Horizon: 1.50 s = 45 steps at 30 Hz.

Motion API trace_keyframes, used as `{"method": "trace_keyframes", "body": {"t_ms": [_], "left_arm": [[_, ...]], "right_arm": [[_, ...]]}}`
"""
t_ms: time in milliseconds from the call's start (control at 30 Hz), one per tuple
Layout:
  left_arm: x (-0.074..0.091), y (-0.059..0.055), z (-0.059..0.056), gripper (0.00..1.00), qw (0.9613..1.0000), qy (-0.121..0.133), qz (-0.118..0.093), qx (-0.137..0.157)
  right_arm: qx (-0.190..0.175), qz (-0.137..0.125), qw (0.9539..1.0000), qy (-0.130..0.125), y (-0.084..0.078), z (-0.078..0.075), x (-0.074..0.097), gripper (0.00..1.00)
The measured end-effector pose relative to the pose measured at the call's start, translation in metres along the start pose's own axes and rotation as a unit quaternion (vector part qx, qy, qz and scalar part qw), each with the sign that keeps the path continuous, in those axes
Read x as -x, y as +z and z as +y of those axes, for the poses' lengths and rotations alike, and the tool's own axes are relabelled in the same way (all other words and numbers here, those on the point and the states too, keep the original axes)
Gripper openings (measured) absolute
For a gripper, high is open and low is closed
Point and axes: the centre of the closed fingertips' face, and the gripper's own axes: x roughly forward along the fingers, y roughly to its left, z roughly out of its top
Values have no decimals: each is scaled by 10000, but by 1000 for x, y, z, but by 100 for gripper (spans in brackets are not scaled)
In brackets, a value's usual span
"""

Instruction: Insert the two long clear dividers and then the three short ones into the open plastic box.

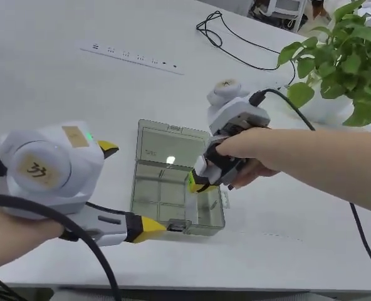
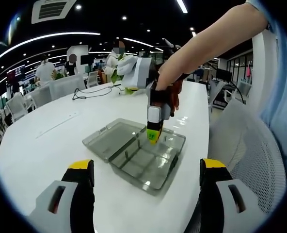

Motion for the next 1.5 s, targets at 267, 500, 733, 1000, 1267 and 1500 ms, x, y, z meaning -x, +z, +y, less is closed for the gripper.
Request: {"method": "trace_keyframes", "body": {"t_ms": [267, 500, 733, 1000, 1267, 1500], "left_arm": [[3, -2, 0, 92, 10000, 11, 69, -51], [5, -4, 1, 92, 9999, 57, 113, -45], [5, -4, -4, 92, 9999, 52, 138, -32], [5, -5, -4, 92, 9998, 86, 178, -41], [8, -4, -2, 92, 9996, 179, 207, -14], [11, -5, 1, 92, 9993, 276, 219, 104]], "right_arm": [[431, -167, 9977, 495, -5, 16, -3, 26], [514, -686, 9937, 728, 0, 21, 2, 45], [561, -1466, 9794, 1272, 22, 32, 16, 75], [994, -2271, 9570, 1503, 27, 46, 29, 100], [1563, -2621, 9414, 1436, 10, 38, 30, 100], [1991, -3502, 9012, 1598, 16, 32, 48, 100]]}}
